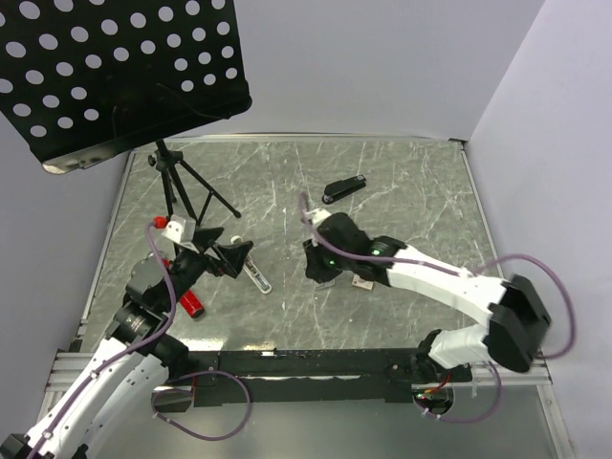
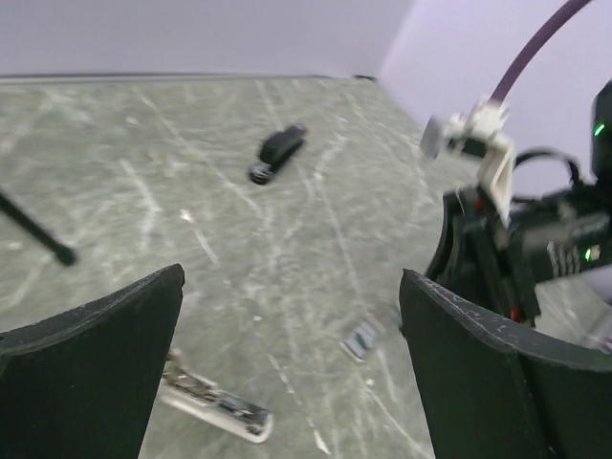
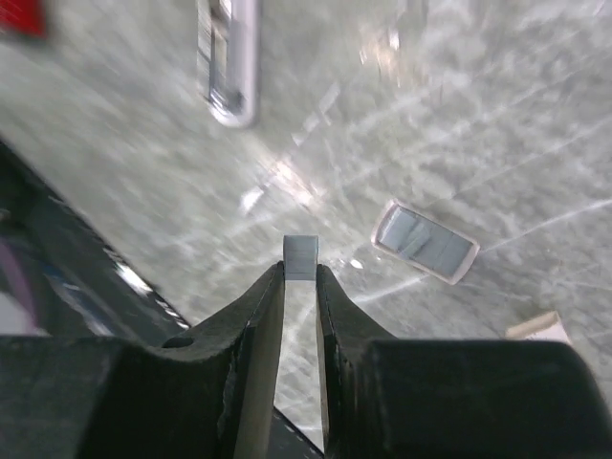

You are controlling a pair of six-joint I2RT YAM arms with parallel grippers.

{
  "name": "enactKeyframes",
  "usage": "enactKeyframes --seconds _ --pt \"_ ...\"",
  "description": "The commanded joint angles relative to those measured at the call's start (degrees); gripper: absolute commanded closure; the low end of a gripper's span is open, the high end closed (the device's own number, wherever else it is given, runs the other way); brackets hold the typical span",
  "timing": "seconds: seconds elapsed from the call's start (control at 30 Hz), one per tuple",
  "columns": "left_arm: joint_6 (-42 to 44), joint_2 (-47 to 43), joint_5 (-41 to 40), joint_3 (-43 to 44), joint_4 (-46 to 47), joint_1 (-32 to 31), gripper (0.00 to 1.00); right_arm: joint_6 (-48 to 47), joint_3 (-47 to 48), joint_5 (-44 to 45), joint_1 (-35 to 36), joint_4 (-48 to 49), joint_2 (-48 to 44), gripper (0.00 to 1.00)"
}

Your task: Load the staples into the stapler

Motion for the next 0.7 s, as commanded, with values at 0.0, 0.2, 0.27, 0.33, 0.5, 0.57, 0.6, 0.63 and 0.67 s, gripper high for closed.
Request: enactKeyframes --seconds 0.0,0.2,0.27,0.33,0.5,0.57,0.6,0.63,0.67 --pt "-4.68 3.56 10.95 1.67 6.64 0.1 0.01 4.37 -4.32 -4.57 -2.11 11.09 -9.93 0.74" --pt "-28.71 11.2 14.57 2.89 10.69 -0.25 0.01 4.64 -9.42 -4.13 -2.38 20.49 -19.51 0.73" --pt "-33.76 12.87 14.58 3.86 10.17 -0.77 0.01 3.68 -11.27 -3.78 -2.38 22.88 -21.89 0.73" --pt "-41.05 15.07 13.7 4.65 9.03 -1.92 0.01 2.62 -12.41 -3.78 -2.29 25.68 -23.38 0.72" --pt "-55.37 18.94 12.29 5.62 9.29 -5.51 0.03 0.78 -13.47 -4.66 -2.29 29.57 -24.01 0.72" --pt "-57.94 19.91 11.24 6.76 8.15 -6.31 0.05 0.25 -13.39 -4.66 -2.38 30.62 -24.01 0.72" --pt "-59.95 20.87 11.06 7.03 7.71 -7.18 0.06 0.25 -13.3 -4.92 -2.38 30.89 -24.01 0.72" --pt "-60.84 21.32 10.71 7.38 7.36 -7.45 0.07 0.07 -13.12 -4.83 -2.38 31.15 -23.75 0.72" --pt "-61.38 22.1 10.53 8.08 7.0 -7.89 0.07 -0.1 -13.03 -4.4 -2.38 30.98 -23.48 0.72"
